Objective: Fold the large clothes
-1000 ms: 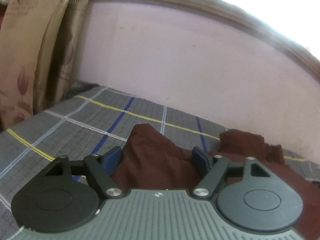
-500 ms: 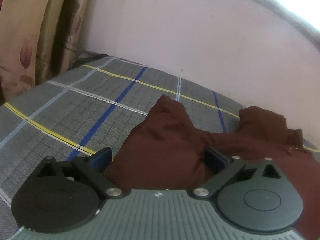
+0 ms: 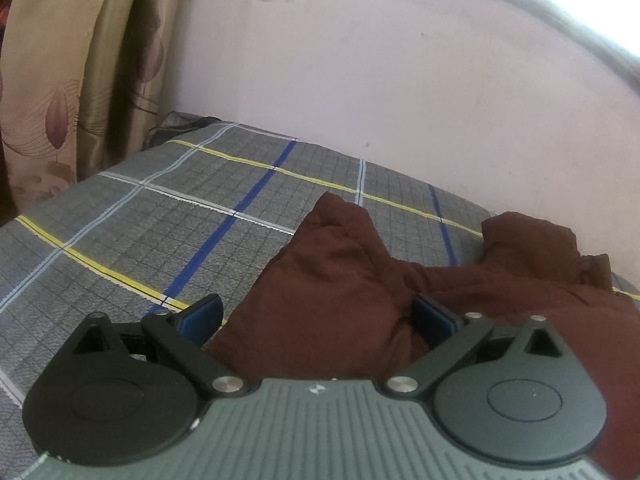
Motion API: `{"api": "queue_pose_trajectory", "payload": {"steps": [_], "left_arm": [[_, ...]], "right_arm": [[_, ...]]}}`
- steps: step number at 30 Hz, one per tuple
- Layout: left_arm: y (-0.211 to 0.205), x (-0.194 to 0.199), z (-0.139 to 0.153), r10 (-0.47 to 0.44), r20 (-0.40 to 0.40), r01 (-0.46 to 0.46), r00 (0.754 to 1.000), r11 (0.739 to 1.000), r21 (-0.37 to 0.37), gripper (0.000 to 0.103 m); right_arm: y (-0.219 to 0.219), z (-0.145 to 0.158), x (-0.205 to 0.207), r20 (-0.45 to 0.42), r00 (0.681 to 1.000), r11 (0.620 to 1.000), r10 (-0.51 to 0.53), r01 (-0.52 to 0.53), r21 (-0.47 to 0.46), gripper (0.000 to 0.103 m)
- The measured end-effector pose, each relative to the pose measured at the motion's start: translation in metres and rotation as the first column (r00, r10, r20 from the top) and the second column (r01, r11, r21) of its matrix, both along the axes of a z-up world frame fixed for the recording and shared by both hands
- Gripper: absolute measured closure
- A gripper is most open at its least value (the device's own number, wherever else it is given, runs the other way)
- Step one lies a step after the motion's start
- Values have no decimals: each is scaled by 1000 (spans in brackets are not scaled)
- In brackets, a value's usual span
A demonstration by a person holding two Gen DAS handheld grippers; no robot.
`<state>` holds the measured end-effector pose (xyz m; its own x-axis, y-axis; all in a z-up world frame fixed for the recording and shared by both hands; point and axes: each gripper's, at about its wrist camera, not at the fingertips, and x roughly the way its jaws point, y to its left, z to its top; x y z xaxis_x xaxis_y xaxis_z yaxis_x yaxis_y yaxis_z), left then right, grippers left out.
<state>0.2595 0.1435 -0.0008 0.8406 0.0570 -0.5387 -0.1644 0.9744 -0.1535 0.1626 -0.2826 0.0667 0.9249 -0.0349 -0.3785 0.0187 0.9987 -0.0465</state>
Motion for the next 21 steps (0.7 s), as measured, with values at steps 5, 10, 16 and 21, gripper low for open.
{"api": "queue_pose_trajectory", "payload": {"steps": [5,10,16,21], "left_arm": [[0,0,0,-1,2,1,1000,1000,4,2],[4,0,1,-7,2,7,1000,1000,-19,2],[12,0,0,-13,1,13,1000,997,-79,2],[22,-6,4,-53,29,57,998,984,-167,2]], "right_arm": [[66,17,-14,-36,972,972,233,-232,30,52],[135,-5,10,-123,922,927,367,-373,-28,65],[157,-43,43,-224,913,933,342,-358,-35,71],[154,-73,54,-249,902,929,352,-368,-22,71]]}}
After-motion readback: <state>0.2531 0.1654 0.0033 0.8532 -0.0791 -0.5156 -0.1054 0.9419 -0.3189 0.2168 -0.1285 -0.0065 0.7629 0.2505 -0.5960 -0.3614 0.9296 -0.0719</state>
